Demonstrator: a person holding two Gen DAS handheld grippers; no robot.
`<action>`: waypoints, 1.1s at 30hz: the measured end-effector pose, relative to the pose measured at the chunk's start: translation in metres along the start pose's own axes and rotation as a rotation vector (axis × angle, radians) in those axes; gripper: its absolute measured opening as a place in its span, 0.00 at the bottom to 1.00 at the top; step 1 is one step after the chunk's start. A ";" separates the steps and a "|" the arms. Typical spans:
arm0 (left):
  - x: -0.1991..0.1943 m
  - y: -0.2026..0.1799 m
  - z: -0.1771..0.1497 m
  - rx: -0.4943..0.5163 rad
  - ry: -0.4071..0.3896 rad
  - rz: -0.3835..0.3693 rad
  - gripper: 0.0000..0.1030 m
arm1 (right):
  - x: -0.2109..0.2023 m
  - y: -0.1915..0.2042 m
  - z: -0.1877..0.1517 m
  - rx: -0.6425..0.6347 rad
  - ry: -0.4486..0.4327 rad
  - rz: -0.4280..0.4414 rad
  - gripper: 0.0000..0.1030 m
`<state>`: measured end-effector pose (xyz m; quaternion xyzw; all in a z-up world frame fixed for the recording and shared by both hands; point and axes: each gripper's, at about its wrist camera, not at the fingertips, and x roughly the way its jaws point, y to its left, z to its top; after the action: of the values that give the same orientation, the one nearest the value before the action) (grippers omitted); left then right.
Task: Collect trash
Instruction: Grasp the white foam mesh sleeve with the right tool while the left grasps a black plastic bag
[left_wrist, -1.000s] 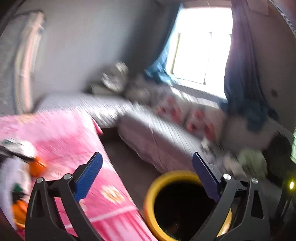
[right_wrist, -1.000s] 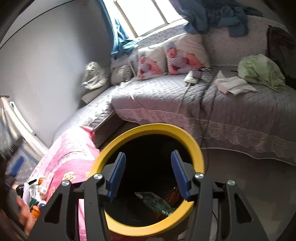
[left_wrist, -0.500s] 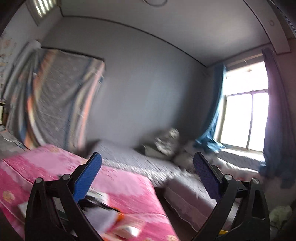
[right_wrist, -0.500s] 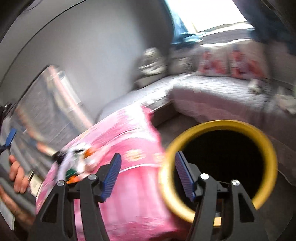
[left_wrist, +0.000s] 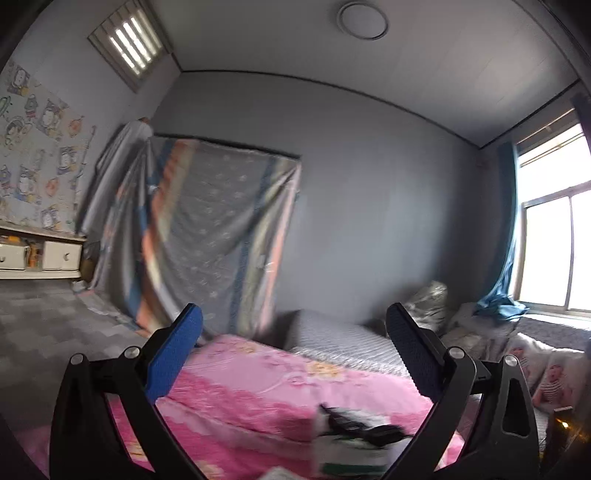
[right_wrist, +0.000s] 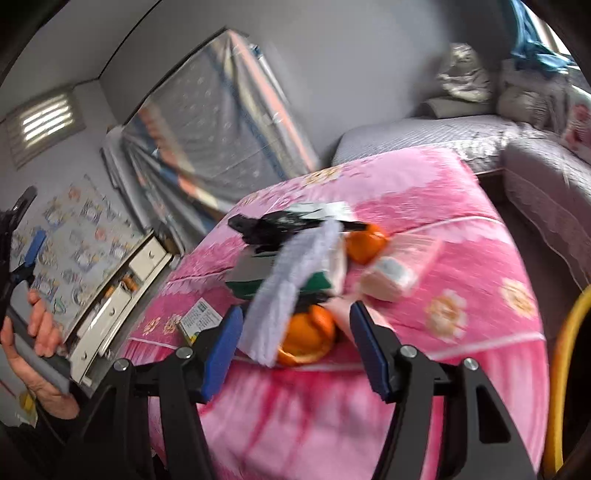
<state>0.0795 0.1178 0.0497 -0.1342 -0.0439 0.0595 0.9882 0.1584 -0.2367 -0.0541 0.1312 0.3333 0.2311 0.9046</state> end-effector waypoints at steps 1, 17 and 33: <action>0.001 0.011 0.004 -0.010 0.018 0.008 0.92 | 0.008 0.002 0.004 -0.009 0.012 -0.010 0.56; 0.080 -0.036 -0.091 0.283 0.622 -0.313 0.92 | 0.082 0.012 0.003 -0.046 0.142 -0.119 0.15; 0.171 -0.129 -0.179 0.453 0.785 -0.465 0.92 | -0.050 -0.061 -0.031 0.113 0.041 0.063 0.12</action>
<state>0.2810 -0.0299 -0.0751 0.0845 0.3159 -0.2089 0.9216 0.1244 -0.3116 -0.0736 0.1877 0.3600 0.2427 0.8811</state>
